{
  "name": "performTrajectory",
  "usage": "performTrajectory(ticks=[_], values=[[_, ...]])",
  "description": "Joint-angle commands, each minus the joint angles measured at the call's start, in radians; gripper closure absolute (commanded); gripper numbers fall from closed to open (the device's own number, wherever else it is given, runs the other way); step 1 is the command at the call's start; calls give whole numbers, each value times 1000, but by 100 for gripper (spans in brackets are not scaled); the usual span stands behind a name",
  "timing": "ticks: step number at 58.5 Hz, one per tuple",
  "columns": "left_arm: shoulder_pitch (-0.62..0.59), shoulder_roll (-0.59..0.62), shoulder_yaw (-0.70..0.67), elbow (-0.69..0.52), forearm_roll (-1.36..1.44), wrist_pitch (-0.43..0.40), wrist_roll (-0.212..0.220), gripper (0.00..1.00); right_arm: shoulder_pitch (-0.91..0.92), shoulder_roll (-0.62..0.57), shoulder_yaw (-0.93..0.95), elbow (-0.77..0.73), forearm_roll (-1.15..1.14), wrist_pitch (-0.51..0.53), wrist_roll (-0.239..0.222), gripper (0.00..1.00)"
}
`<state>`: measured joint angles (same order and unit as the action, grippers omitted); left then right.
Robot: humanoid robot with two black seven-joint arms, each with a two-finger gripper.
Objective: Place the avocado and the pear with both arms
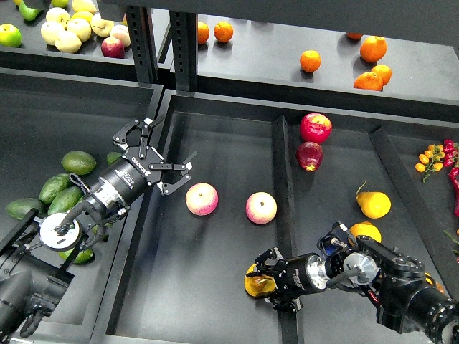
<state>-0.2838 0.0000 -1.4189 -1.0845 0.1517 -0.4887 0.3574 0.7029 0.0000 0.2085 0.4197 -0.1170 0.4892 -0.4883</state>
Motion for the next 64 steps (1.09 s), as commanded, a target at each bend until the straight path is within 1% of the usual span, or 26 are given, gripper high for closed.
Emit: performTrajectory(ticks=[1, 23, 38, 50, 59, 64], values=[[0, 0, 0, 0, 0, 0, 0, 1, 0, 0, 0, -1, 0, 0, 0, 63], [2, 0, -2, 2, 0, 0, 0, 1, 41, -29, 6, 8, 51, 0, 0, 64], [3, 0, 0, 2, 0, 0, 0, 1, 119, -40, 6, 13, 123, 0, 0, 65], [5, 0, 1, 2, 0, 0, 0, 1, 178, -121, 3, 37, 168, 0, 0, 65], [5, 0, 3, 2, 0, 0, 0, 1, 156, -232, -9, 67, 198, 0, 0, 64], [5, 0, 3, 2, 0, 0, 0, 1, 127, -253, -12, 74, 211, 0, 0, 64]])
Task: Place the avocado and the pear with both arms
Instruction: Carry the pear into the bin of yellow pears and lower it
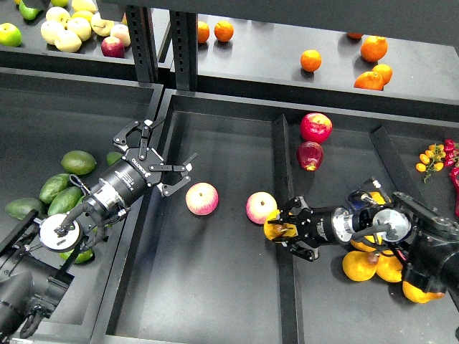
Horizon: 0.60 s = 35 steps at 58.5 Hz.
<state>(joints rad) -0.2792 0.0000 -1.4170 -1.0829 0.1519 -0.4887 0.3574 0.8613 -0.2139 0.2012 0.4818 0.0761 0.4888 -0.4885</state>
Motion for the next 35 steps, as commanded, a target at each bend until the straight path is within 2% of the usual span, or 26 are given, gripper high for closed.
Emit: performTrajectory(ticks=[1, 35], values=[[0, 0, 1, 0, 0, 0, 0, 1, -39, -44, -5, 12, 19, 0, 0, 64], [-2, 0, 3, 9, 0, 0, 2, 1, -96, -143, -163, 112, 154, 0, 0, 63]])
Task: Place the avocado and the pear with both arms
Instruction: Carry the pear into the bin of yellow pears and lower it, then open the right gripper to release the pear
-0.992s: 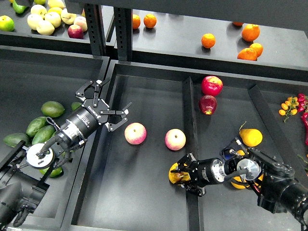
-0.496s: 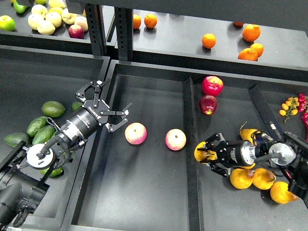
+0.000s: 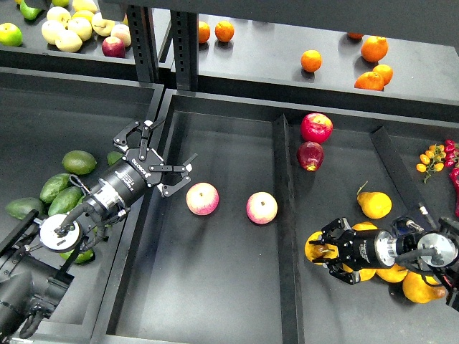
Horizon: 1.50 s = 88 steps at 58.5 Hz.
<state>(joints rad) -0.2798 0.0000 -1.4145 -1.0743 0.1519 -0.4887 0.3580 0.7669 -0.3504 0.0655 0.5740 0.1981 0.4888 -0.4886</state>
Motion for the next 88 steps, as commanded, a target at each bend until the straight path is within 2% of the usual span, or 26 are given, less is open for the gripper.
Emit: performTrajectory(ticks=[1, 16, 31, 50, 52, 60, 88], values=[[-1, 0, 2, 1, 0, 0, 1, 1, -1, -7, -35, 21, 40, 0, 0, 63], [1, 0, 3, 1, 0, 0, 1, 1, 8, -15, -133, 35, 122, 0, 0, 62], [1, 0, 5, 1, 0, 0, 1, 1, 8, -32, -156, 38, 124, 0, 0, 57], [1, 0, 5, 1, 0, 0, 1, 1, 3, -44, -156, 27, 126, 0, 0, 43], [1, 0, 5, 1, 0, 0, 1, 1, 11, -44, -155, 29, 127, 0, 0, 38], [1, 0, 5, 1, 0, 0, 1, 1, 32, -47, -147, 37, 147, 0, 0, 34], [1, 0, 5, -1, 0, 0, -2, 1, 146, -73, -113, 93, 372, 0, 0, 29]])
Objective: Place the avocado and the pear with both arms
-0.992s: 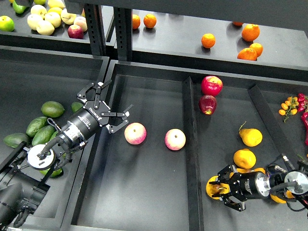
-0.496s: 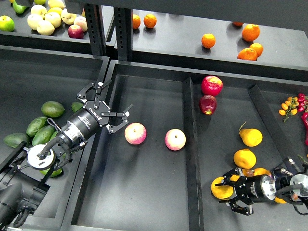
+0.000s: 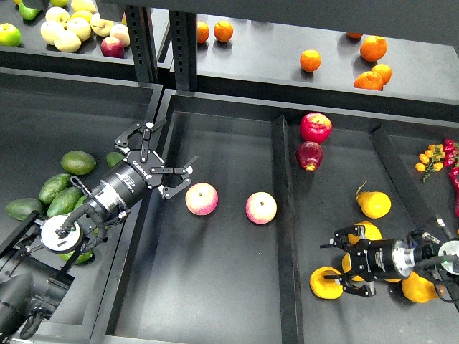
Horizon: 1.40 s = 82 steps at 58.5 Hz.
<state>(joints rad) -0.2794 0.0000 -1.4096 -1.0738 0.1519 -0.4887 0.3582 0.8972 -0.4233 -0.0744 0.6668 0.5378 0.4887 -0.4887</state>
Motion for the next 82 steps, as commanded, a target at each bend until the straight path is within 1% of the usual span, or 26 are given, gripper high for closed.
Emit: performTrajectory(ticks=[1, 4, 5, 6, 7, 8, 16, 17, 22, 32, 41, 55, 67, 68, 78, 79, 81, 82], values=[[0, 0, 0, -3, 0, 0, -2, 1, 14, 0, 34, 0, 37, 0, 0, 29], [0, 0, 0, -3, 0, 0, -2, 1, 8, 4, 73, -4, 50, 0, 0, 24], [0, 0, 0, -3, 0, 0, -4, 1, 5, 8, 90, -6, 53, 0, 0, 18], [0, 0, 0, -3, 0, 0, -4, 1, 3, 9, 96, -6, 53, 0, 0, 14], [0, 0, 0, -3, 0, 0, -4, 1, -1, 14, 113, -9, 53, 0, 0, 3], [0, 0, 0, -3, -2, 0, -5, 1, -4, 15, 122, -9, 54, 0, 0, 0], [0, 0, 0, -9, -2, 0, -7, 1, -60, 46, 266, -70, 50, 0, 0, 0], [0, 0, 0, -11, -2, 0, -7, 1, -78, 73, 341, -111, 48, 0, 0, 0], [0, 0, 0, -12, -2, 0, -8, 1, -106, 119, 447, -179, 47, 0, 0, 0], [0, 0, 0, -15, -2, 0, -11, 1, -152, 251, 708, -315, 47, 0, 0, 0], [0, 0, 0, -15, -3, 0, -13, 1, -175, 327, 847, -331, 45, 0, 0, 0], [0, 0, 0, -18, -3, 0, -13, 1, -181, 423, 949, -334, 45, 0, 0, 0], [0, 0, 0, -25, -3, 0, -15, 1, -182, 423, 1096, -342, 45, 0, 0, 0], [0, 0, 0, -26, -3, 0, -16, 1, -182, 423, 1139, -342, 45, 0, 0, 0], [0, 0, 0, -40, -3, 0, -18, 1, -179, 423, 1205, -339, 45, 0, 0, 0], [0, 0, 0, -40, -5, 0, -18, 1, -176, 423, 1206, -339, 45, 0, 2, 0], [0, 0, 0, -40, -5, 0, -19, 1, -172, 423, 1213, -340, 45, 0, 65, 0], [0, 0, 0, -40, -6, 0, -21, 1, -172, 423, 1216, -340, 45, 0, 80, 0]])
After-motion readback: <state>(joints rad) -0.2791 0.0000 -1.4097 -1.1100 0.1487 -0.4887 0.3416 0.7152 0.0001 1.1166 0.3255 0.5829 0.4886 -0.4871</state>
